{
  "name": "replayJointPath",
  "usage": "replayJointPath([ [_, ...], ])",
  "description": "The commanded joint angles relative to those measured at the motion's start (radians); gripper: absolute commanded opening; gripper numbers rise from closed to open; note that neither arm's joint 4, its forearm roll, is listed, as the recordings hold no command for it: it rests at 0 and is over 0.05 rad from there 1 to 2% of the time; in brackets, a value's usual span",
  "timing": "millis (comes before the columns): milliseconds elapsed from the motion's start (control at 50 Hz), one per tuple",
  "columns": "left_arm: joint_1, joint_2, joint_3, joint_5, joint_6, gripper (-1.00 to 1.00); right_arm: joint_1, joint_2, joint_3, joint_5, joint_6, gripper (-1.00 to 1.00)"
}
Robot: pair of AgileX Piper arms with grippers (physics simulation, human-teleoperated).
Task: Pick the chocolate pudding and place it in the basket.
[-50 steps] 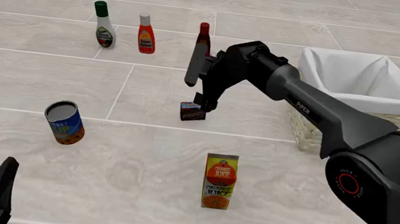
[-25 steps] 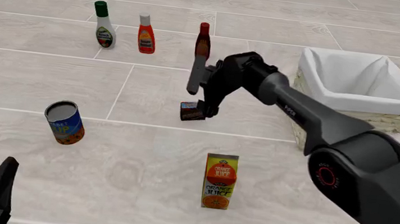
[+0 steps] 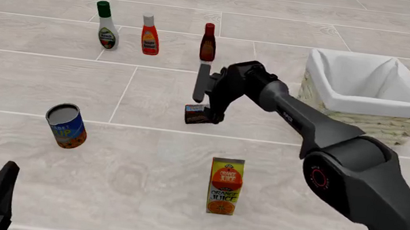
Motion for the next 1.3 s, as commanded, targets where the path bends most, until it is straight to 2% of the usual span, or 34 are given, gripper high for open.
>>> replayJointPath([
  [20,0.0,0.001,0.0,0.0,-0.001,1.0,-0.011,0.044,-0.039,-0.008,-0.02,1.0],
  [360,0.0,0.0,-0.001,0.001,0.0,1.0,-0.014,0.095,-0.074,-0.021,-0.041,1.0],
  [640,0.0,0.0,-0.001,0.001,0.0,1.0,-0.011,0.144,-0.13,0.003,-0.039,1.0],
  [940,0.0,0.0,-0.001,0.001,0.0,1.0,-0.005,0.167,-0.135,0.006,-0.038,1.0],
  [1300,0.0,0.0,-0.001,0.001,0.0,1.0,-0.014,0.234,-0.235,0.053,-0.044,1.0],
])
